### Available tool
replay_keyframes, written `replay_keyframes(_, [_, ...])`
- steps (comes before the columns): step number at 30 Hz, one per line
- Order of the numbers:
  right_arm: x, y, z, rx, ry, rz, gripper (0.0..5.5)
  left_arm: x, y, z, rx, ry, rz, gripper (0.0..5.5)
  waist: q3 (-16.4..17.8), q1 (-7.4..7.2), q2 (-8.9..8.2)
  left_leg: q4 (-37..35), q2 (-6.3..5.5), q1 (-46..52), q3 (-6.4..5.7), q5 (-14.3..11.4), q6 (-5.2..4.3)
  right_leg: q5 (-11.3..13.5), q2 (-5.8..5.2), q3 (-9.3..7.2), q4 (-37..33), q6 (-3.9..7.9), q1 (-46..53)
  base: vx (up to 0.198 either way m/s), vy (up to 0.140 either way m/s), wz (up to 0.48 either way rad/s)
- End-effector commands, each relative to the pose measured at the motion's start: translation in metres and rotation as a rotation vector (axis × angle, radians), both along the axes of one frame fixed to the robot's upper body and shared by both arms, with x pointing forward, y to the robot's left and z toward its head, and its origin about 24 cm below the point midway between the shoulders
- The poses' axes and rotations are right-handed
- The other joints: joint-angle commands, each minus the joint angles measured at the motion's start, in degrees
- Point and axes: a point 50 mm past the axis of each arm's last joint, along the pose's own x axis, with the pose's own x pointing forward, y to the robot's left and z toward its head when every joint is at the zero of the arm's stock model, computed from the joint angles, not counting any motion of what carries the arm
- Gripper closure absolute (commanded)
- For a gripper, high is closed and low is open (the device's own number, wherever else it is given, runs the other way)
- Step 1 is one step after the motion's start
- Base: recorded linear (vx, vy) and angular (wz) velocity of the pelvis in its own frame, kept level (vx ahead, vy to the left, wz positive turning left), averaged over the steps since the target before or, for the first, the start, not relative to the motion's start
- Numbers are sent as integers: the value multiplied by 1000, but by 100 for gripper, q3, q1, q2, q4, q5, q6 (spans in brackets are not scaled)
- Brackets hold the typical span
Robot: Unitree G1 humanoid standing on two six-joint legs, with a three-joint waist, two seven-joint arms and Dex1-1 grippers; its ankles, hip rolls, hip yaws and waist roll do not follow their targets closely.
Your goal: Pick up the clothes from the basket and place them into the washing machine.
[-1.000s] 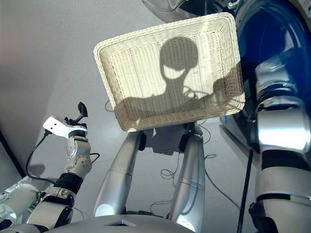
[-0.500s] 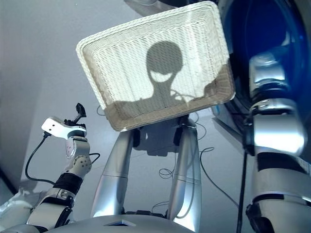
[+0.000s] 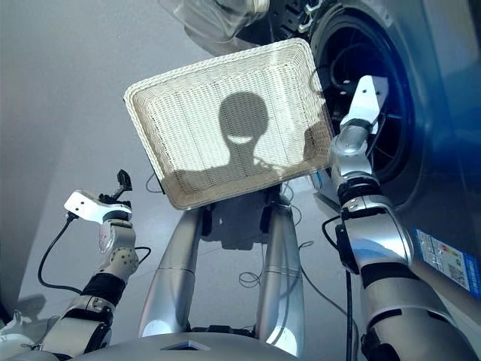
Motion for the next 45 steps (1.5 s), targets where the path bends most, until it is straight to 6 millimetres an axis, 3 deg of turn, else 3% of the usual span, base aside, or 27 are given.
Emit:
replay_keyframes(1, [-12,12,-29,43,3,106,0,-16,25,-15,141,99,16,0,-427,181,9,-754,-71,163,24,578,-78,424,135,-315,-580,181,394,0,0,0])
replay_keyframes(3, [-21,23,-59,62,85,150,0,-23,24,-27,164,164,-7,0,-475,205,-18,-968,-50,473,10,610,-93,432,121,-335,-721,202,656,0,0,0])
replay_keyframes(4, [-26,25,-71,95,112,149,0,-25,23,-31,173,186,-15,0,-478,195,-37,-1111,-69,556,31,819,-74,602,84,-384,-871,163,757,0,0,0])
replay_keyframes(10, [-78,34,-161,188,395,137,0,-48,4,-68,271,403,-183,0,-649,183,-149,-1827,42,1856,82,899,-113,619,50,-458,-1402,233,1969,72,25,8])
replay_keyframes(14, [-107,34,-192,222,499,121,0,-58,-3,-76,344,448,-249,0,-696,128,-195,-2060,75,2439,110,883,-119,612,55,-471,-1627,252,2535,51,9,-18])
replay_keyframes(17, [-142,32,-223,180,647,146,0,-84,-2,-96,348,573,-304,0,-823,62,-288,-2316,106,3113,191,862,-138,620,106,-471,-1928,277,3199,69,12,-19])
replay_keyframes(18, [-142,32,-223,180,647,146,0,-84,-2,-96,348,573,-304,0,-833,54,-288,-2330,102,3103,185,880,-136,633,102,-478,-1942,278,3193,0,0,0])
replay_keyframes(20, [-172,32,-245,99,781,201,0,-99,-5,-105,399,634,-383,0,-984,7,-338,-2397,97,3521,228,807,-125,640,120,-429,-2139,299,3644,0,0,0])
replay_keyframes(21, [-172,32,-245,99,781,201,0,-99,-6,-105,399,635,-383,0,-977,8,-337,-2405,98,3536,229,808,-125,641,121,-428,-2146,299,3658,81,-2,-109])
replay_keyframes(22, [-191,30,-257,120,842,199,0,-108,-7,-110,408,662,-395,0,-1106,-9,-361,-2495,83,3802,250,787,-132,627,148,-400,-2232,309,3933,59,-11,-124])
replay_keyframes(24, [-211,29,-268,122,911,192,0,-114,-8,-112,407,673,-397,0,-1223,-11,-382,-2587,58,4078,260,767,-147,613,162,-402,-2405,326,4280,43,-9,-52])
replay_keyframes(25, [-211,29,-268,122,912,192,0,-114,-8,-112,407,674,-397,0,-1211,-10,-381,-2595,59,4097,261,768,-147,614,163,-403,-2413,326,4299,62,-5,-63])
replay_keyframes(28, [-236,28,-279,164,974,162,0,-117,-19,-112,369,636,-404,0,-1498,-24,-368,-2955,28,4607,322,815,-182,665,264,-416,-2922,391,4916,42,3,-40])
replay_keyframes(34, [-231,38,-277,192,933,197,0,-117,-25,-113,295,616,-374,0,-1716,-54,-372,-3180,84,4926,382,914,-209,615,344,-395,-2963,393,5238,0,0,0])
replay_keyframes(45, [-231,51,-277,165,937,284,0,-134,-35,-124,272,693,-450,0,-1899,-105,-372,-3125,166,5415,430,729,-133,450,368,-320,-2882,335,5688,11,-1,-11])
